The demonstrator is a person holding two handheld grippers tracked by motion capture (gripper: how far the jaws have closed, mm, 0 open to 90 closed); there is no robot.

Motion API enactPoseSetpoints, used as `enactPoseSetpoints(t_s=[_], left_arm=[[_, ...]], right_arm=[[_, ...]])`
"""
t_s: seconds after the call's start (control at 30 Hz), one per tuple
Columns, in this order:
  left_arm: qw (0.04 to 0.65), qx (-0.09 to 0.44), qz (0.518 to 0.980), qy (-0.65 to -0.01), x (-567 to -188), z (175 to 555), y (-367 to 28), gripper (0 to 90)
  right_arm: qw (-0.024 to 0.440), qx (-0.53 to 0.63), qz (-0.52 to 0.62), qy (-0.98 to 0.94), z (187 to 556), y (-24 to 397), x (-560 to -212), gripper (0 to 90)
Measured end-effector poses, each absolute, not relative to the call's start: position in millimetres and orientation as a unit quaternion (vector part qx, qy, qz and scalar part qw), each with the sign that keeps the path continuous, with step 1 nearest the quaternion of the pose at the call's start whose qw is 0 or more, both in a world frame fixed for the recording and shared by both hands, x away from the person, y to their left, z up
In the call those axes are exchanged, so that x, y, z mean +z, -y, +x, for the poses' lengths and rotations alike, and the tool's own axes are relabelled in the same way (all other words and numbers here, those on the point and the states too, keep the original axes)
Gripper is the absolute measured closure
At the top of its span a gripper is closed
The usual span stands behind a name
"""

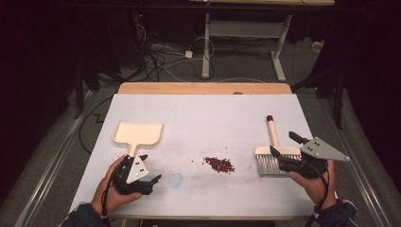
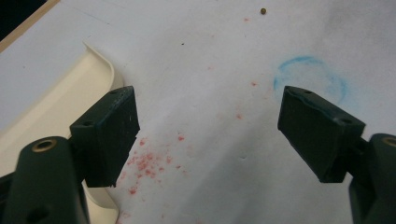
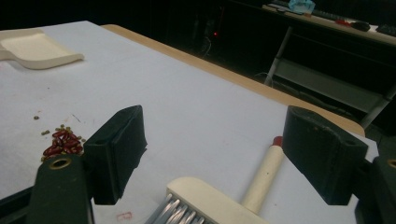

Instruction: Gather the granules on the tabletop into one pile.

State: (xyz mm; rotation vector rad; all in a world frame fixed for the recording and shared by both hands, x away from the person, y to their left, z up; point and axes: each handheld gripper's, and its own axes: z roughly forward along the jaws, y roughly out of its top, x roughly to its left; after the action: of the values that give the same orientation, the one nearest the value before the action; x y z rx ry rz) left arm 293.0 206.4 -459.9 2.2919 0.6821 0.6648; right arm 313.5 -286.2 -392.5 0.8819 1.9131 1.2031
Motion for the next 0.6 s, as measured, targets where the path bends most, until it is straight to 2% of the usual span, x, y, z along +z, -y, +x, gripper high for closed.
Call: enactPoseSetpoints(t_s=[0.6], left_arm=[[0.322, 0.250, 0.878, -0.253, -462.0, 293.2, -202.2, 19.7]], right_arm=[[0.357, 0.440, 0.299, -0.768, 286.9, 273.6, -431.4, 21.9]])
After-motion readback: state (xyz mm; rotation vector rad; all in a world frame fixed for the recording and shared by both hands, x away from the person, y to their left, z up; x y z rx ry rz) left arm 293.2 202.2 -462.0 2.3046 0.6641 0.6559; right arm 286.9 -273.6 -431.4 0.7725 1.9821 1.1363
